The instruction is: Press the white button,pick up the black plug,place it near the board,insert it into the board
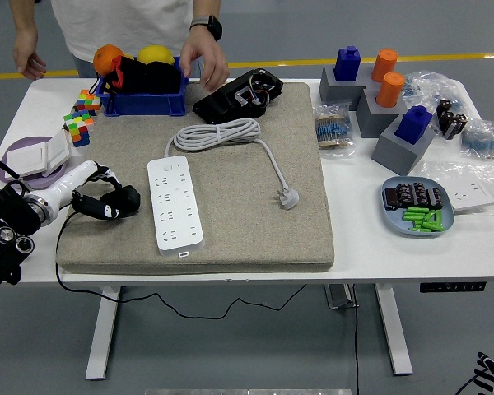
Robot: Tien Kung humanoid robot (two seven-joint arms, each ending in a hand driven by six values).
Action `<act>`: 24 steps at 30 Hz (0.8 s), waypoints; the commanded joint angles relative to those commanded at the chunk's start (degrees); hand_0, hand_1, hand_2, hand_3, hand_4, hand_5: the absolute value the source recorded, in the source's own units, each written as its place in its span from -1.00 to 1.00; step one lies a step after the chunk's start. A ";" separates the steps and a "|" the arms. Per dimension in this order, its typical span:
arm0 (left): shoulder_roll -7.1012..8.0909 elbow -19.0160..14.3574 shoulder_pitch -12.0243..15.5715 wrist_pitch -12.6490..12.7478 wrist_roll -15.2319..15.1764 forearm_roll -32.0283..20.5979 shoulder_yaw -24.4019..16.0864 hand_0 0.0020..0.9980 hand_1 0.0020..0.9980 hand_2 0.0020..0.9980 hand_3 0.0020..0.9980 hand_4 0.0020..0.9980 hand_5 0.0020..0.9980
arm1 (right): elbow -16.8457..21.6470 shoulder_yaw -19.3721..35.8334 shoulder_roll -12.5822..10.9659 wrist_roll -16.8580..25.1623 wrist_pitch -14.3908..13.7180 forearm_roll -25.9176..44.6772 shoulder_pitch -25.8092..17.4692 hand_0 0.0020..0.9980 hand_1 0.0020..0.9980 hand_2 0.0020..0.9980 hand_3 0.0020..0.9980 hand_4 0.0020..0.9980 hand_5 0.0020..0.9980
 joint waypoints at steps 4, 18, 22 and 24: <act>-0.10 0.26 -0.22 0.08 -0.03 -0.01 0.36 0.76 0.68 0.34 -0.12 0.94 -1.00 | 0.00 -0.03 0.00 -0.01 0.00 0.04 0.04 0.61 0.45 0.40 0.30 0.48 -0.05; -0.12 0.85 -0.53 0.85 -0.65 -2.86 1.28 0.35 0.17 0.03 -0.08 0.62 -1.00 | 0.02 -0.20 0.03 0.10 -0.18 0.20 0.05 0.60 0.45 0.40 0.30 0.48 -0.05; 0.06 0.64 -0.51 0.99 -0.88 -3.49 1.35 0.04 0.05 -0.01 -0.05 0.56 -1.00 | 0.02 -0.25 -0.01 0.15 -0.23 0.23 0.02 0.60 0.45 0.40 0.30 0.48 -0.05; 0.13 0.48 -0.53 1.18 -1.14 -3.65 1.32 0.04 0.05 -0.01 -0.05 0.56 -1.00 | 0.00 -0.25 -0.04 0.16 -0.25 0.21 -0.01 0.60 0.45 0.40 0.30 0.48 -0.05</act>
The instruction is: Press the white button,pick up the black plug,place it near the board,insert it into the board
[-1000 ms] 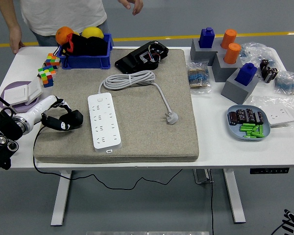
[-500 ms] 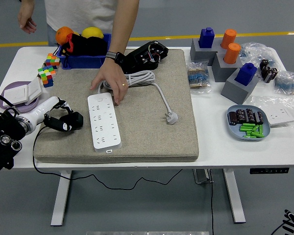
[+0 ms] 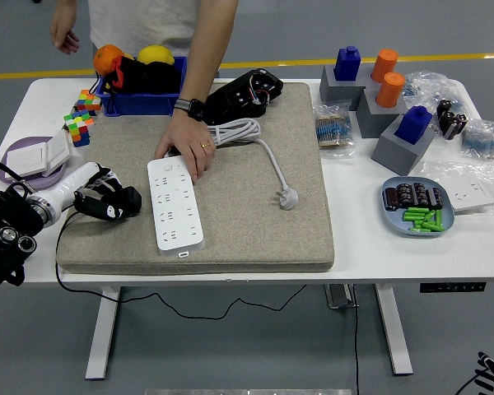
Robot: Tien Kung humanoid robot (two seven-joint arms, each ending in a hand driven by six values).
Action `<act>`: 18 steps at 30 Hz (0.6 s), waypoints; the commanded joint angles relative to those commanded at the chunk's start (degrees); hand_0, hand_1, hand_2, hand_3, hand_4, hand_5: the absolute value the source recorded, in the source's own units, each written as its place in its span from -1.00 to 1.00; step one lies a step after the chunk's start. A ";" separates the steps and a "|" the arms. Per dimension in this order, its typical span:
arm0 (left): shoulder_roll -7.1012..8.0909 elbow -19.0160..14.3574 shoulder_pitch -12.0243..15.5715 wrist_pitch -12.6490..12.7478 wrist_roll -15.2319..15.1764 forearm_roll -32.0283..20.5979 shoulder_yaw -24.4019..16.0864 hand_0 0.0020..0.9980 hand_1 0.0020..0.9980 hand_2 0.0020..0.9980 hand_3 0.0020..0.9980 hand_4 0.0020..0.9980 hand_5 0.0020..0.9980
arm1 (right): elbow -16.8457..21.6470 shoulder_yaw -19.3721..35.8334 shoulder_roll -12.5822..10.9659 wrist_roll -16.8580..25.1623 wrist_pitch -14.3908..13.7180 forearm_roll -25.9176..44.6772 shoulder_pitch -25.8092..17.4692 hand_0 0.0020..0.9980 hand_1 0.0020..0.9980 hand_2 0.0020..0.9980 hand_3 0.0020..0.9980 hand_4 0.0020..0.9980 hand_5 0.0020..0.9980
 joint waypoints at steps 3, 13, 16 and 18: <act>0.11 -0.34 -0.01 0.40 -0.42 -0.02 -0.09 -0.02 0.02 -0.03 -0.04 0.52 -1.00 | -0.03 -0.05 -0.05 0.04 -0.05 -0.05 -0.08 0.60 0.45 0.40 0.30 0.48 -0.05; 0.76 -5.50 -0.27 0.64 0.72 2.00 -1.15 -0.01 0.01 -0.05 -0.03 0.51 -1.00 | -0.06 0.57 0.24 0.23 -0.05 -0.35 -0.27 0.60 0.45 0.40 0.29 0.48 -0.05; 1.03 -7.72 -0.77 0.47 1.52 2.68 -0.80 -0.01 0.01 -0.05 -0.03 0.51 -1.00 | -0.06 0.78 0.24 0.26 -0.08 -0.45 -0.31 0.60 0.45 0.40 0.29 0.48 -0.05; 1.20 -9.10 -1.38 0.27 2.18 3.07 -0.01 -0.01 0.01 -0.05 -0.03 0.51 -1.00 | -0.03 0.77 0.22 0.28 -0.10 -0.43 -0.31 0.60 0.45 0.40 0.29 0.48 -0.05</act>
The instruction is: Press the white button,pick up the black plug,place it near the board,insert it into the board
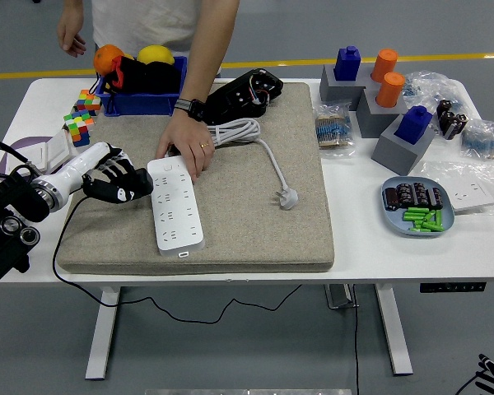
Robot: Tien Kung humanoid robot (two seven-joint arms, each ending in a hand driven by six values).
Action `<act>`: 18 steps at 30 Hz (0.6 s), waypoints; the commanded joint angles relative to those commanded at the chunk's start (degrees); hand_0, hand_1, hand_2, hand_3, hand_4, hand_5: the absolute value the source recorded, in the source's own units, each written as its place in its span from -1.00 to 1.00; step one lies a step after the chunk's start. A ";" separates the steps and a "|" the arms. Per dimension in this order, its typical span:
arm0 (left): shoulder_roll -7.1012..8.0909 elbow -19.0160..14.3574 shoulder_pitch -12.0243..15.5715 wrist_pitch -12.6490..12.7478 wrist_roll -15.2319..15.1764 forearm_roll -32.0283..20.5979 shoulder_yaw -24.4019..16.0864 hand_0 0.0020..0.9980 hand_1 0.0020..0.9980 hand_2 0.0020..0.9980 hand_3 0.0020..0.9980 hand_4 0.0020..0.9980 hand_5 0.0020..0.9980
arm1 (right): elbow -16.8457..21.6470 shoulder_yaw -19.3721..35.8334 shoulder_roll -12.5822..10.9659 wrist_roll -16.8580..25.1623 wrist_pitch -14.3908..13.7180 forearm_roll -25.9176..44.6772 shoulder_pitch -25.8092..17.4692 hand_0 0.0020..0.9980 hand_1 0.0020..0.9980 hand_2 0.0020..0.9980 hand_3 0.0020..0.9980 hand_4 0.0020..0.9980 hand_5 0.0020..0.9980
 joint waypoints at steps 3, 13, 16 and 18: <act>0.11 -1.36 -0.97 -0.14 0.59 0.35 1.30 -0.01 0.01 -0.06 -0.04 0.51 -1.00 | 0.03 0.02 -0.03 0.02 -0.04 0.02 0.05 0.60 0.44 0.40 0.29 0.47 -0.05; -1.26 -0.61 -4.49 0.13 1.66 2.04 6.50 0.00 0.01 -0.07 -0.04 0.50 -1.00 | -0.03 -0.17 -0.02 0.06 -0.05 0.14 0.03 0.60 0.44 0.40 0.29 0.47 -0.05; -1.83 0.29 -4.87 0.29 1.77 2.23 7.19 0.00 0.01 -0.07 -0.04 0.50 -1.00 | -0.08 0.00 0.00 0.03 -0.05 0.04 0.05 0.60 0.44 0.40 0.29 0.47 -0.05; -2.08 0.62 -5.04 0.37 1.84 2.45 7.50 0.00 0.01 -0.07 -0.04 0.50 -1.00 | -0.10 0.01 0.01 0.01 -0.02 0.07 0.05 0.60 0.44 0.40 0.29 0.47 -0.05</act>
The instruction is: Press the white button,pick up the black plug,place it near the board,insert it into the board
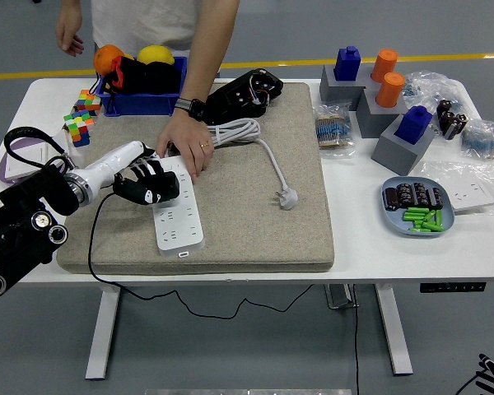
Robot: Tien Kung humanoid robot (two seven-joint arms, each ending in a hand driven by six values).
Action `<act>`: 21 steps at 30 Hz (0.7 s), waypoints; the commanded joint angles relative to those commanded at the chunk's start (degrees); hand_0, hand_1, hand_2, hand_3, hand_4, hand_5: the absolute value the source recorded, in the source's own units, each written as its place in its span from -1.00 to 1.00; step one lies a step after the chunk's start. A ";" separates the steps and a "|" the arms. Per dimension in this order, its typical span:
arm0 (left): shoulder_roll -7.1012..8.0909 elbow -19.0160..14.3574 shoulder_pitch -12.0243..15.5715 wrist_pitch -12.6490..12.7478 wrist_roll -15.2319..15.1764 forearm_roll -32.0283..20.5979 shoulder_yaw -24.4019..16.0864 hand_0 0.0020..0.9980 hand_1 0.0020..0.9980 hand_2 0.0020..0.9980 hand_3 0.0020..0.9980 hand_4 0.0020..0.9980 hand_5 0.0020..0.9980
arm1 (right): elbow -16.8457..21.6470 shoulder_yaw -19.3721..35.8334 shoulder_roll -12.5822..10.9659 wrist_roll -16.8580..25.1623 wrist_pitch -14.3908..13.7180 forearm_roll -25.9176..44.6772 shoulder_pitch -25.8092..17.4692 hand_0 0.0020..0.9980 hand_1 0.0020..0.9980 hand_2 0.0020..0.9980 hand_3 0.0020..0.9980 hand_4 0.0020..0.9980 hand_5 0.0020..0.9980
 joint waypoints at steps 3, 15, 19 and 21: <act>-0.28 0.38 -0.24 0.13 0.04 0.26 0.43 0.00 0.00 -0.08 -0.05 0.48 -1.00 | -0.02 0.04 -0.01 -0.01 0.00 0.01 0.00 0.60 0.44 0.40 0.29 0.47 -0.05; -0.69 1.40 -0.55 0.36 1.10 5.23 0.55 0.00 0.00 -0.08 -0.05 0.49 -1.00 | 0.05 -0.21 -0.01 0.08 -0.02 0.18 0.02 0.60 0.44 0.39 0.29 0.46 -0.06; -0.45 1.26 -0.19 0.41 1.35 5.68 0.52 -0.01 -0.01 -0.09 -0.05 0.49 -1.00 | -0.01 -0.10 -0.03 0.04 0.00 0.06 -0.07 0.60 0.44 0.39 0.29 0.46 -0.06; -0.36 1.11 0.04 0.36 1.48 5.93 0.46 -0.01 -0.01 -0.09 -0.05 0.49 -1.00 | -0.02 -0.10 -0.05 0.03 0.02 0.02 -0.15 0.60 0.44 0.39 0.29 0.46 -0.06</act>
